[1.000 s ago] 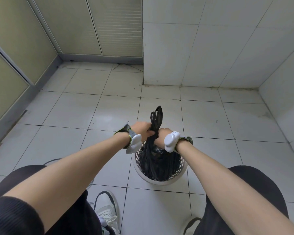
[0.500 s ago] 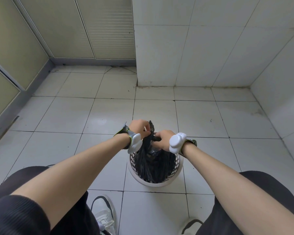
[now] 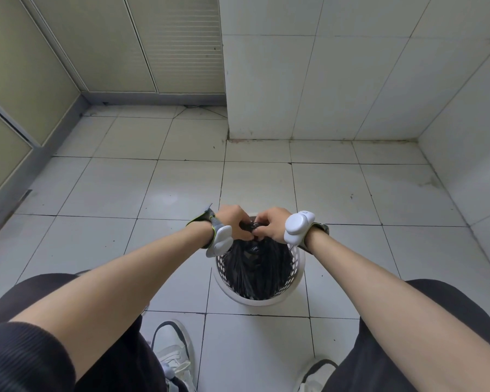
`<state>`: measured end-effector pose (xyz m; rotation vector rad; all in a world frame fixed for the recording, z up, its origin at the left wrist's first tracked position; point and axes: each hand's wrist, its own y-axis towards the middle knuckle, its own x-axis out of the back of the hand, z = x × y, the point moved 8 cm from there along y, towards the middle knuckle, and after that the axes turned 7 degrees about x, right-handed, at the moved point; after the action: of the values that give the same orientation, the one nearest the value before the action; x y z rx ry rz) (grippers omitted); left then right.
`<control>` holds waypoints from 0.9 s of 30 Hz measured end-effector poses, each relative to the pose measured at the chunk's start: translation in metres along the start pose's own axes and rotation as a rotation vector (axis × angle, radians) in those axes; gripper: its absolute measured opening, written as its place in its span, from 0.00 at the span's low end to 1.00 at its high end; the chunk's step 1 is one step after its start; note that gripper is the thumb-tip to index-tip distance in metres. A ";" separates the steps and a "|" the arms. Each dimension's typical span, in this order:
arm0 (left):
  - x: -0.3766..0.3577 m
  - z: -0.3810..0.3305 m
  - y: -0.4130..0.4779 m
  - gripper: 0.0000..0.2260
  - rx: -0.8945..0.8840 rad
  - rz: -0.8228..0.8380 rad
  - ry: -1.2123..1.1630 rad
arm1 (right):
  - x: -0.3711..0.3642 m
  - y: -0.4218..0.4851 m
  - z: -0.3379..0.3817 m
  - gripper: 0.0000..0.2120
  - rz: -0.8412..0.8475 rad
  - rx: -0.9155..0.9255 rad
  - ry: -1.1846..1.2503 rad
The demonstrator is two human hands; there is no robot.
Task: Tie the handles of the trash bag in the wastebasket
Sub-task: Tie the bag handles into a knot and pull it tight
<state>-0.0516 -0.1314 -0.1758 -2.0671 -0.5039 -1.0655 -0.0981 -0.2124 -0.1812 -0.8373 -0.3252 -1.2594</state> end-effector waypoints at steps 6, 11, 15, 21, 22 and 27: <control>-0.006 0.006 0.001 0.11 0.079 0.064 0.006 | 0.012 0.001 0.003 0.10 -0.133 0.005 -0.036; -0.011 0.011 0.001 0.14 0.164 0.120 0.031 | 0.008 0.001 0.006 0.15 -0.055 -0.024 -0.103; -0.012 0.018 0.003 0.12 0.215 0.115 0.063 | 0.004 0.001 0.006 0.14 -0.049 -0.050 -0.099; -0.012 0.021 0.003 0.12 0.233 0.123 0.033 | -0.022 0.007 -0.005 0.10 0.094 -0.075 -0.066; -0.012 0.020 0.003 0.12 0.236 0.125 0.034 | -0.026 0.008 -0.006 0.12 0.105 -0.087 -0.050; -0.011 0.022 0.002 0.12 0.256 0.134 0.021 | -0.038 0.017 -0.006 0.15 0.107 -0.116 0.024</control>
<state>-0.0450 -0.1160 -0.1938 -1.8358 -0.4589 -0.8945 -0.0954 -0.1888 -0.2165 -0.9260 -0.1867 -1.1957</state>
